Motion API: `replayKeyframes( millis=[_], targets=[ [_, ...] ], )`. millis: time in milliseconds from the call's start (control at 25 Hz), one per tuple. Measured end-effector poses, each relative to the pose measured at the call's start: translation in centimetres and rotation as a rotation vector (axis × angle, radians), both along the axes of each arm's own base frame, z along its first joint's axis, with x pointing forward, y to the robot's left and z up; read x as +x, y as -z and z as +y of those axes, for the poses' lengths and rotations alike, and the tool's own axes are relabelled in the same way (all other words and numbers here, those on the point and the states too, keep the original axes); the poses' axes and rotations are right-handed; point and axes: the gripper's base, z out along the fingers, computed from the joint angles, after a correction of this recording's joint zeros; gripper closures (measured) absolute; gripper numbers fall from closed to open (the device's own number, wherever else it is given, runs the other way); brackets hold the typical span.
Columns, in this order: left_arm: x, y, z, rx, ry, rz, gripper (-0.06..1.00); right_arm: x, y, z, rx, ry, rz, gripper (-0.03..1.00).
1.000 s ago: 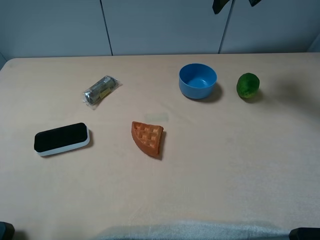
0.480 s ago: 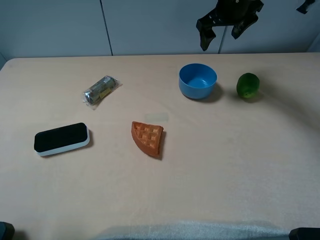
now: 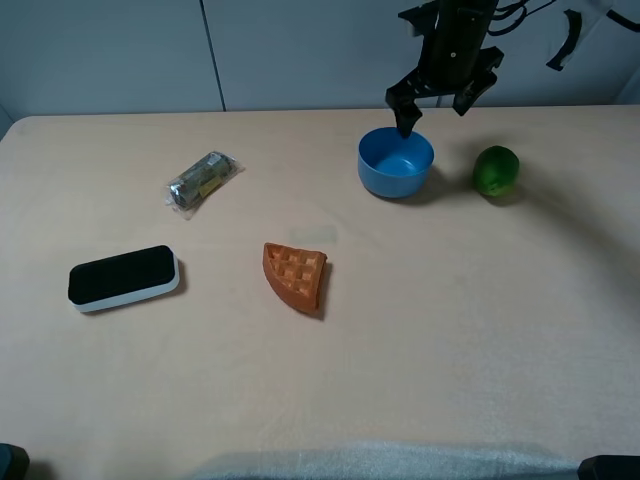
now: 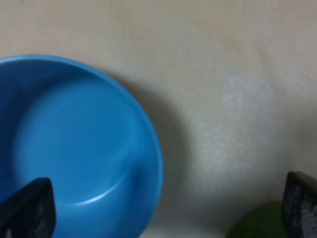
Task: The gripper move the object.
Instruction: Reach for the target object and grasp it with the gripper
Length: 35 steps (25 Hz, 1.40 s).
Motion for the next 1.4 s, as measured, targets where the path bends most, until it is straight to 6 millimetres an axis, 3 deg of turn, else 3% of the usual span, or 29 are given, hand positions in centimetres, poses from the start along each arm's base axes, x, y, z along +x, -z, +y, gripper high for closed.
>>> replayKeyframes(
  millis=[160, 720, 1400],
  targets=[
    [0.0, 0.0, 0.0, 0.000, 0.000, 0.000, 0.18, 0.3, 1.9, 0.1, -0.011, -0.002, 0.024, 0.27],
    [0.0, 0.0, 0.0, 0.000, 0.000, 0.000, 0.18, 0.6, 5.0, 0.2, -0.025, -0.003, 0.063, 0.27],
    [0.0, 0.0, 0.0, 0.000, 0.000, 0.000, 0.18, 0.7, 6.0, 0.3, -0.028, -0.004, 0.069, 0.27]
  ],
)
